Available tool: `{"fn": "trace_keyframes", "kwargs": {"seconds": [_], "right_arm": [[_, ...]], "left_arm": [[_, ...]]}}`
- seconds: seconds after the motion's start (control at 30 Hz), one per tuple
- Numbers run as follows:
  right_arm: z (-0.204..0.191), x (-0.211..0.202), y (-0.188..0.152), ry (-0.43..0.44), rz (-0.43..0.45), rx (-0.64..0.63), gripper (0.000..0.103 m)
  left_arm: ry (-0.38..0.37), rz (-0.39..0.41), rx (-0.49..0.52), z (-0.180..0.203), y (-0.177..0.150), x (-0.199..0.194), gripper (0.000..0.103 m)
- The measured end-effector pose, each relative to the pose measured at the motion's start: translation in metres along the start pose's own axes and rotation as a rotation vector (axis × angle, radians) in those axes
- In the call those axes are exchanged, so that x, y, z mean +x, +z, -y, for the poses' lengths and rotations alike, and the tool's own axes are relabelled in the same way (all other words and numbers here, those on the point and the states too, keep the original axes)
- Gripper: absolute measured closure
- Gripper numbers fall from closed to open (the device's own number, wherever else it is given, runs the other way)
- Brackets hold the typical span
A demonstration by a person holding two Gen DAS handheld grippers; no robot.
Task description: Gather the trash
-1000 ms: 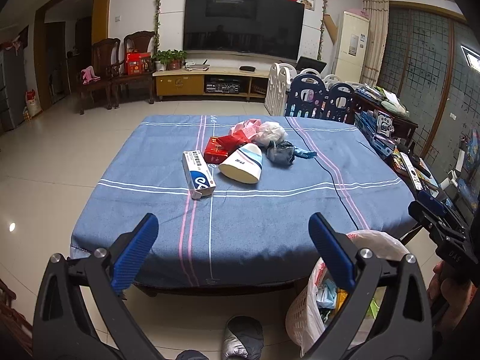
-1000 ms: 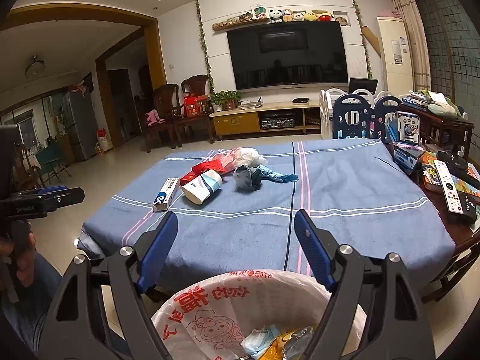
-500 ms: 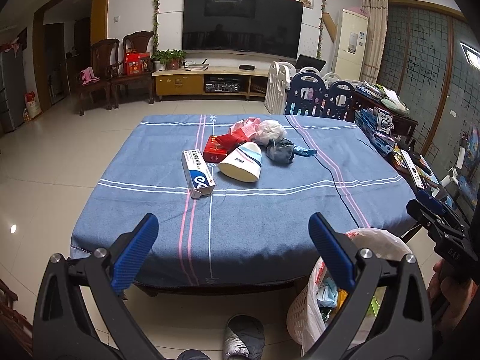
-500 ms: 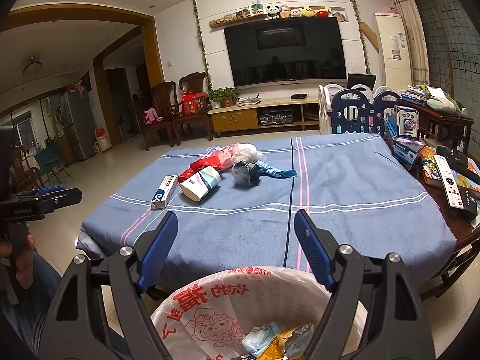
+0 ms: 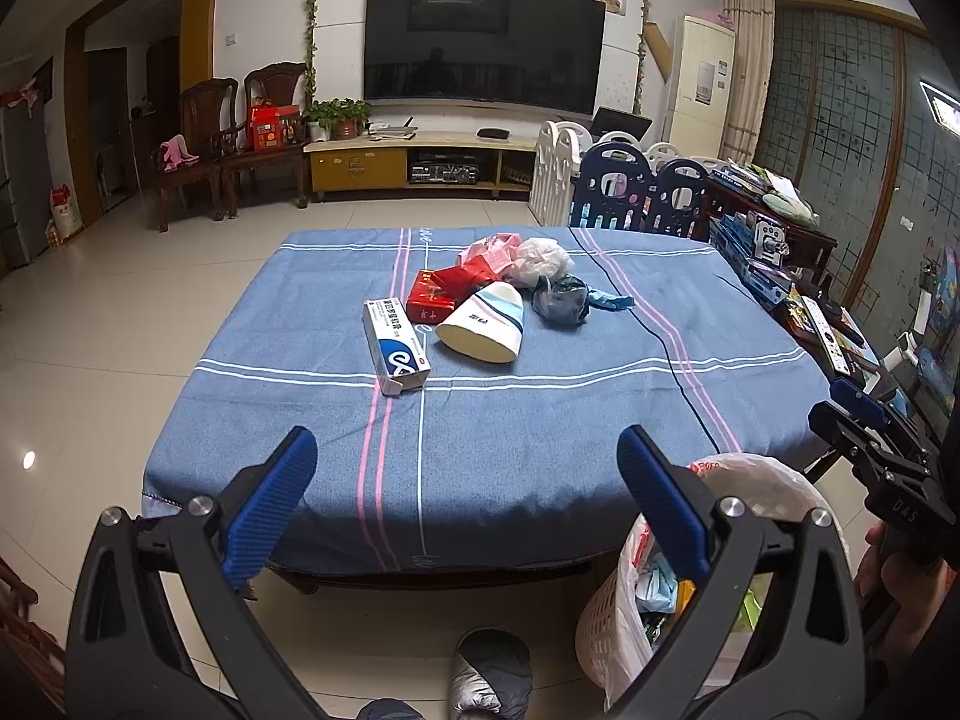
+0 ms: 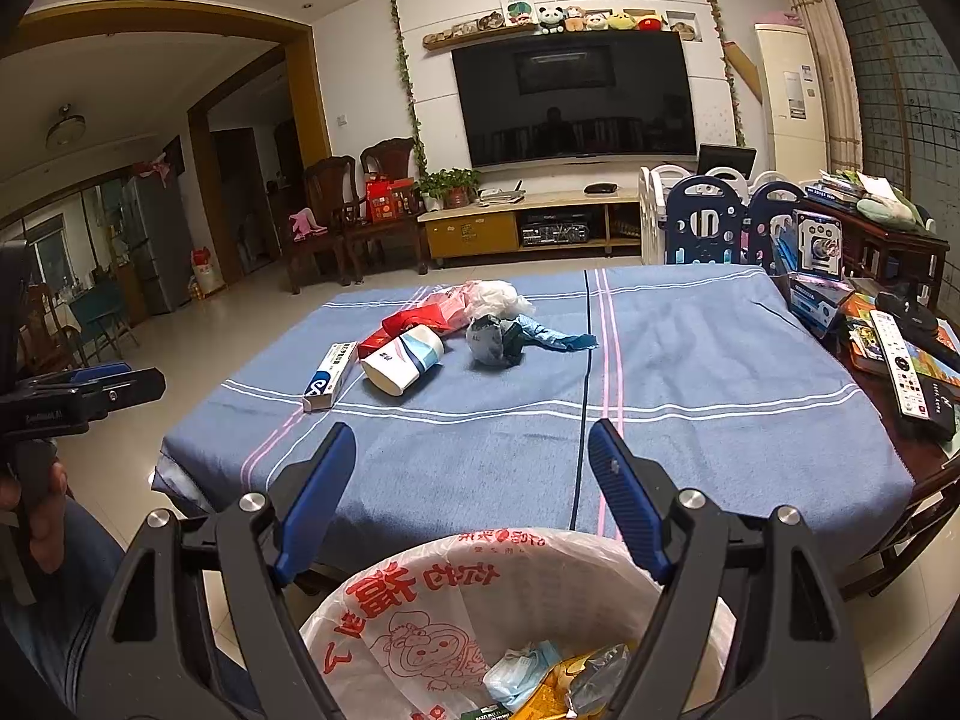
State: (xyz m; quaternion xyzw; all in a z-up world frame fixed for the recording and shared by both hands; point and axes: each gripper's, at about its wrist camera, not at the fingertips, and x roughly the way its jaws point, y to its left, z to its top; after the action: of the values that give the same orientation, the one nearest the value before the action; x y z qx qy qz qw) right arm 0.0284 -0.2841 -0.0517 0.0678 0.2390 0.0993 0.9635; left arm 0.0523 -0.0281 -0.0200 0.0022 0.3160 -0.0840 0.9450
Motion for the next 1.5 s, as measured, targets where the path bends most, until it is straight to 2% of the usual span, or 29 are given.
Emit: {"fn": "trace_keyframes", "kwargs": {"seconds": [0.37, 0.47, 0.73, 0.87, 0.97, 1.13, 1.33, 1.4, 1.5], "right_arm": [[-0.001, 0.001, 0.000, 0.002, -0.007, -0.002, 0.025], [-0.004, 0.002, -0.001, 0.002, -0.013, -0.008, 0.025], [-0.005, 0.011, -0.003, -0.010, -0.052, -0.012, 0.025], [0.000, 0.030, 0.002, -0.040, -0.104, -0.011, 0.025], [0.003, 0.062, 0.014, -0.086, -0.170, -0.073, 0.025], [0.017, 0.146, 0.046, -0.157, -0.251, -0.225, 0.025], [0.055, 0.259, 0.074, -0.173, -0.392, -0.243, 0.026], [0.063, 0.291, 0.077, -0.189, -0.436, -0.268, 0.030], [0.074, 0.332, 0.079, -0.223, -0.493, -0.306, 0.031]], "left_arm": [[0.002, -0.004, -0.002, 0.000, 0.000, 0.001, 0.003], [0.005, -0.026, -0.022, -0.003, 0.000, 0.008, 0.003], [0.048, -0.187, -0.175, -0.028, 0.016, 0.070, 0.003], [0.063, -0.230, -0.228, -0.038, 0.031, 0.106, 0.003], [0.102, -0.246, -0.217, -0.039, 0.043, 0.136, 0.003], [0.146, -0.275, -0.201, -0.043, 0.054, 0.183, 0.005], [0.183, -0.346, -0.203, -0.053, 0.057, 0.227, 0.009], [0.190, -0.358, -0.217, -0.058, 0.058, 0.234, 0.009], [0.200, -0.385, -0.233, -0.064, 0.057, 0.248, 0.011]]}}
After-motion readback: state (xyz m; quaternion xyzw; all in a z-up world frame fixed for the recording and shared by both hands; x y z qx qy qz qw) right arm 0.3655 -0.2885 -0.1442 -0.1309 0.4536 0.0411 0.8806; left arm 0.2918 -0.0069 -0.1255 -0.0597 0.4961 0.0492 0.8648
